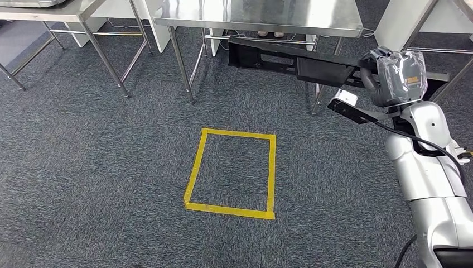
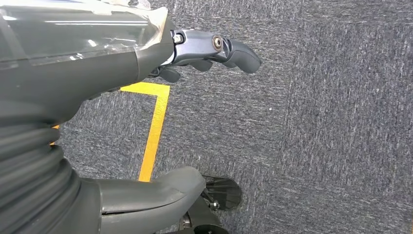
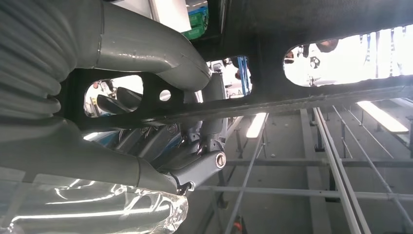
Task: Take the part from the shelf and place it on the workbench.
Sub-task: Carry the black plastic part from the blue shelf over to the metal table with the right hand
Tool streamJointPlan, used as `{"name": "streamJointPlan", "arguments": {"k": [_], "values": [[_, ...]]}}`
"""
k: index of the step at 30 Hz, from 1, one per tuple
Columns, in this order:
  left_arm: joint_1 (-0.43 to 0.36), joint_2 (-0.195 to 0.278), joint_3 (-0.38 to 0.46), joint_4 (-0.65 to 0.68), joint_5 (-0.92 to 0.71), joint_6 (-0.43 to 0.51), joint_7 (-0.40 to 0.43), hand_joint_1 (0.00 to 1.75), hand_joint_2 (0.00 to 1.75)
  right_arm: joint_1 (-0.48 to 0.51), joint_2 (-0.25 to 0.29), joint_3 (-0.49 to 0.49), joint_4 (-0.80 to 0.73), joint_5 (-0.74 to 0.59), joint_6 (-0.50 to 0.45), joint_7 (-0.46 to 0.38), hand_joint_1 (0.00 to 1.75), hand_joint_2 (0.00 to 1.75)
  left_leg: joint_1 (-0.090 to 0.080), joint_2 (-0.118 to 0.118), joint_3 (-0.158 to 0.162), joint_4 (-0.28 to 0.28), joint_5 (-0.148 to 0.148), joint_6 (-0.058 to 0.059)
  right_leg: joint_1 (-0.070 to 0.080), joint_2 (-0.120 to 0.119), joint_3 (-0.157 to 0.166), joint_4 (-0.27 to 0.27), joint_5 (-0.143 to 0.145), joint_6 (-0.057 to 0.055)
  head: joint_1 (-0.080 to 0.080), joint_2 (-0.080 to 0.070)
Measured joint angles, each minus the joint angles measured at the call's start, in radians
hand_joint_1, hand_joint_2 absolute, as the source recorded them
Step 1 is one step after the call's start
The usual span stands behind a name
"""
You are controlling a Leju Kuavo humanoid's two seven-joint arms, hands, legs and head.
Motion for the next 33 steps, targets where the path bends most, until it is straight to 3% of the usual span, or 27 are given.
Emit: {"name": "streamJointPlan", "arguments": {"k": [2,3,11,16,20,22,24,26,27,29,30,32,33], "values": [[0.0,0.0,0.0,0.0,-0.001,0.0,0.0,0.0,1.75,-0.006,0.002,0.002,0.005,0.0,0.0,0.0,1.75,1.75,0.001,0.0,-0.001,-0.001,0.0,-0.022,0.004,0.0,-0.002,0.0,0.001,-0.002,0.0,0.0],[0.0,0.0,0.0,0.0,-0.001,0.0,0.001,0.0,1.75,-0.007,0.002,0.004,0.007,0.0,0.0,0.0,1.75,1.75,0.0,0.0,-0.002,-0.001,0.0,-0.025,0.006,0.0,-0.002,0.0,0.002,-0.003,0.0,0.0],[0.0,0.0,0.0,0.0,-0.001,-0.02,-0.003,0.0,1.75,-0.011,0.006,0.007,0.017,0.0,0.001,0.0,1.75,1.75,-0.015,-0.002,-0.008,0.007,0.0,-0.023,0.002,-0.002,-0.003,0.0,0.004,0.0,0.0,0.0],[0.001,0.001,0.0,0.0,0.004,-0.087,-0.009,0.0,1.75,-0.015,0.003,0.008,0.019,-0.006,0.007,-0.001,1.75,1.75,-0.016,-0.002,-0.02,0.025,-0.011,-0.001,-0.017,-0.002,-0.003,-0.006,0.009,0.01,-0.002,0.0],[0.004,0.001,0.001,0.0,0.005,-0.096,-0.009,0.0,1.75,-0.012,-0.004,0.01,0.019,-0.016,0.006,-0.007,1.75,1.75,-0.015,-0.004,-0.008,0.006,-0.018,0.028,-0.011,-0.004,-0.009,0.022,0.023,0.033,-0.002,0.0],[0.006,0.0,0.002,0.0,0.006,-0.094,-0.009,0.0,1.75,-0.01,-0.009,0.011,0.019,-0.02,-0.001,-0.013,1.75,1.75,-0.013,-0.004,0.013,-0.001,-0.023,0.04,-0.011,-0.005,-0.045,0.082,-0.003,0.027,0.0,0.0],[0.009,-0.002,0.002,0.0,0.007,-0.092,-0.009,0.0,1.75,-0.001,-0.014,0.012,0.019,-0.021,-0.009,-0.016,1.75,1.75,-0.013,-0.002,0.022,0.0,-0.028,0.044,-0.009,-0.002,-0.112,0.2,-0.045,0.018,0.004,0.0],[0.013,-0.005,0.003,0.0,0.006,-0.092,-0.009,0.0,1.75,0.02,-0.019,0.013,0.017,-0.017,-0.013,-0.012,1.75,1.75,-0.011,-0.003,0.033,0.0,-0.038,0.04,-0.008,-0.001,-0.163,0.268,-0.057,0.027,0.006,0.0],[0.016,-0.007,0.003,0.0,0.004,-0.092,-0.01,0.0,1.75,0.033,-0.022,0.013,0.013,-0.015,-0.013,-0.009,1.75,1.75,-0.009,-0.003,0.041,0.001,-0.044,0.035,-0.01,-0.001,-0.161,0.248,-0.042,0.038,0.006,0.0],[0.02,-0.008,0.003,0.0,0.0,-0.094,-0.01,0.0,1.75,0.058,-0.03,0.012,0.0,-0.011,-0.014,-0.001,1.75,1.75,-0.001,-0.003,0.061,0.003,-0.063,0.018,-0.017,-0.01,-0.112,0.12,0.018,0.058,0.008,0.0],[0.021,-0.008,0.004,0.0,-0.002,-0.096,-0.01,0.0,1.75,0.068,-0.034,0.012,-0.007,-0.009,-0.014,0.003,1.75,1.75,0.002,-0.002,0.071,0.004,-0.074,0.007,-0.016,-0.017,-0.088,0.059,0.036,0.059,0.01,0.0],[0.02,-0.007,0.004,0.0,-0.004,-0.098,-0.011,0.0,1.75,0.088,-0.04,0.009,-0.024,-0.003,-0.014,0.011,1.75,1.75,0.001,0.001,0.086,0.001,-0.094,-0.013,-0.008,-0.023,-0.06,0.004,0.041,0.034,0.014,0.0],[0.019,-0.007,0.004,0.0,-0.004,-0.099,-0.011,0.0,1.75,0.096,-0.042,0.005,-0.034,0.001,-0.014,0.014,1.75,1.75,0.002,0.003,0.093,0.001,-0.099,-0.02,-0.003,-0.018,-0.055,0.007,0.027,0.014,0.015,0.0]]}}
